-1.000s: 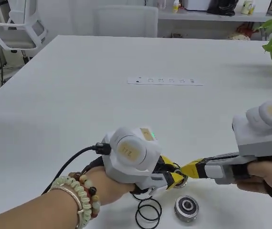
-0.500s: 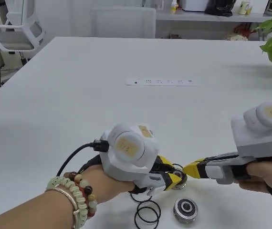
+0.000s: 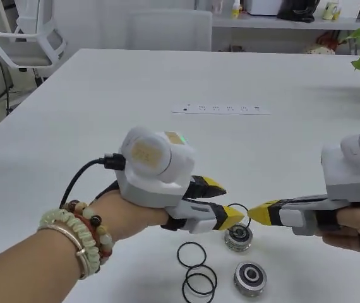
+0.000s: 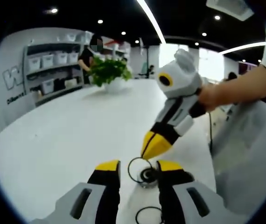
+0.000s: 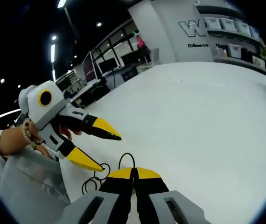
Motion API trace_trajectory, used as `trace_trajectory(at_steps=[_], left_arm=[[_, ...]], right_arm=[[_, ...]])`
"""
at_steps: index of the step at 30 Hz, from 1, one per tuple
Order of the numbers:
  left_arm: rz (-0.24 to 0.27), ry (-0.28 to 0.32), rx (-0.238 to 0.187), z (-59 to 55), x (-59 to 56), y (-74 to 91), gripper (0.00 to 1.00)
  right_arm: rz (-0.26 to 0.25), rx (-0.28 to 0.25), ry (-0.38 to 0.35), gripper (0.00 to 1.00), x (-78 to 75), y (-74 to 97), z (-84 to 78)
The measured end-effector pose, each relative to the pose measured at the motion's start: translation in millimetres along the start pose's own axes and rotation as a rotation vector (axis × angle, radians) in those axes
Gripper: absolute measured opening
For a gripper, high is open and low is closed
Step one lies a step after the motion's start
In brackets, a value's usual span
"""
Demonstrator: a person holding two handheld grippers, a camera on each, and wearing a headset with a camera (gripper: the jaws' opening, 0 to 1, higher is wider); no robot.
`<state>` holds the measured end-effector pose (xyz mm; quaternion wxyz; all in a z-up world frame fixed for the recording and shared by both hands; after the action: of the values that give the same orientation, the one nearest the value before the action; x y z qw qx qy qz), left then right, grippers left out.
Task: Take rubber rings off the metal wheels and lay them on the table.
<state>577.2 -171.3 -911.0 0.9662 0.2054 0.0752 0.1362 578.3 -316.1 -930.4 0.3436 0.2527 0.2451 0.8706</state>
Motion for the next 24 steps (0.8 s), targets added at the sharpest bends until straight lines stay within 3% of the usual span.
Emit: trace_trajectory(at_steps=[3,8,13,20,24], left_arm=[[-0.013,-0.022,0.023,5.0,-1.8,7.8,0.34],[-0.022,-0.084,0.070,10.5,-5.0,35.2,0.38],[-0.005,-0.097,0.068,9.4,-6.3,66.6,0.41],[0.080,-0.107,0.042,3.0,-14.0,117.3,0.47],[0.140,-0.103,0.045,-7.8,-22.3,143.9,0.49]], right_arm=[[0.005,-0.018,0.012,0.00,3.1,0.6,3.4],[0.034,-0.072,0.021,0.00,10.7,1.6,13.1],[0.059,-0.113,0.032,0.00,19.2,2.5,21.7],[0.084,-0.114,0.065,0.00,31.0,-2.6,24.8],[0.100,-0.113,0.076,0.00,37.7,-6.2,26.5]])
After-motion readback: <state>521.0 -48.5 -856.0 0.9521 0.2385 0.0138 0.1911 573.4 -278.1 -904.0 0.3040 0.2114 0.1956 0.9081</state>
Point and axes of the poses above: the centre of the closed fingertips' face, and the gripper's own axes: y roughly backward along the fingers, x roughly to its left, z roughly out of its top, the point moved 8 cm from there along y, roughly backward along the fingers, and after that the axes turned 9 degrees about -z, right-handed, at the moved point
